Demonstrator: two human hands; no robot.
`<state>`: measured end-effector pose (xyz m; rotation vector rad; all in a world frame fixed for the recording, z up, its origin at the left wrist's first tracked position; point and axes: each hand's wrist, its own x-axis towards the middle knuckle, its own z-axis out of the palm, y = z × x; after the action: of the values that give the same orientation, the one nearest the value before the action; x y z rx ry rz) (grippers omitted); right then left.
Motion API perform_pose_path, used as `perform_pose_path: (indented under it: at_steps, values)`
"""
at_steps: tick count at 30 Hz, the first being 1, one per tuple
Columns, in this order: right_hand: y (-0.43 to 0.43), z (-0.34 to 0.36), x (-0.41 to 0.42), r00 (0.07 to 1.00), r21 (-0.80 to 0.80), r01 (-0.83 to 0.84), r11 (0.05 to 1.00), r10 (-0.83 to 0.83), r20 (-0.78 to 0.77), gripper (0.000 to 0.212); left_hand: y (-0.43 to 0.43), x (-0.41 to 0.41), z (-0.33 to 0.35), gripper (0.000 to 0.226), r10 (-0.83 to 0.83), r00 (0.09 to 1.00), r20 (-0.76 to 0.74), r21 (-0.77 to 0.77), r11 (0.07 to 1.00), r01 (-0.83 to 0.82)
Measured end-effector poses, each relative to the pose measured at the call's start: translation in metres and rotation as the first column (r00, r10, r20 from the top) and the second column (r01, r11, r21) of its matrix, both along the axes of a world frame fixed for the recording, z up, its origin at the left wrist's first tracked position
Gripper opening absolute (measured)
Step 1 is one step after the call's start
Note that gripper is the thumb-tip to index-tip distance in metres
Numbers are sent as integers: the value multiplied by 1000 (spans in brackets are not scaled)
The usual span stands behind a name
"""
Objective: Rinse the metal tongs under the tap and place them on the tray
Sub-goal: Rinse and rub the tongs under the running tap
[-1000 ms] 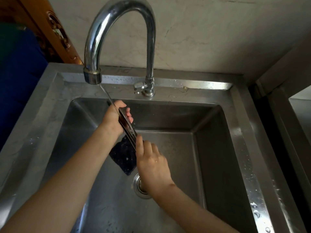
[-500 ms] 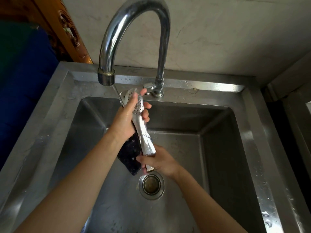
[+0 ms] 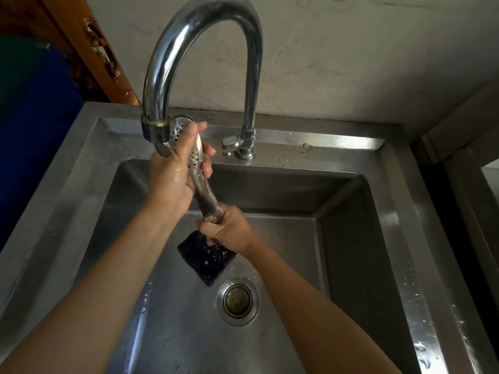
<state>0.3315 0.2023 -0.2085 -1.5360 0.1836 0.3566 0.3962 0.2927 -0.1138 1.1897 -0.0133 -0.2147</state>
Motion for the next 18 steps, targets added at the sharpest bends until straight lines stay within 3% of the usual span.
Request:
perform_pose_path:
  at_steps: [8,11,14,17,18]
  values:
    - [-1,-7,-6,989,-46,-128,991,124,-86,26,17,-8,-20,25,-88,996,-6,-47,995,88]
    - [-12,-7,-22,974,-169,-191,967,165,-156,23,22,-10,-45,26,-58,983,-174,-123,992,36]
    - [-31,4,-30,932,-282,-333,900,268,-245,14,25,-16,-77,24,6,916,-402,-262,957,-122]
    - [-47,29,-20,847,-271,-498,824,394,-357,19,20,-17,-103,32,71,779,-623,-304,896,-325]
    - [-48,39,-13,833,-271,-517,812,405,-376,23,18,-15,-109,35,114,720,-684,-253,889,-382]
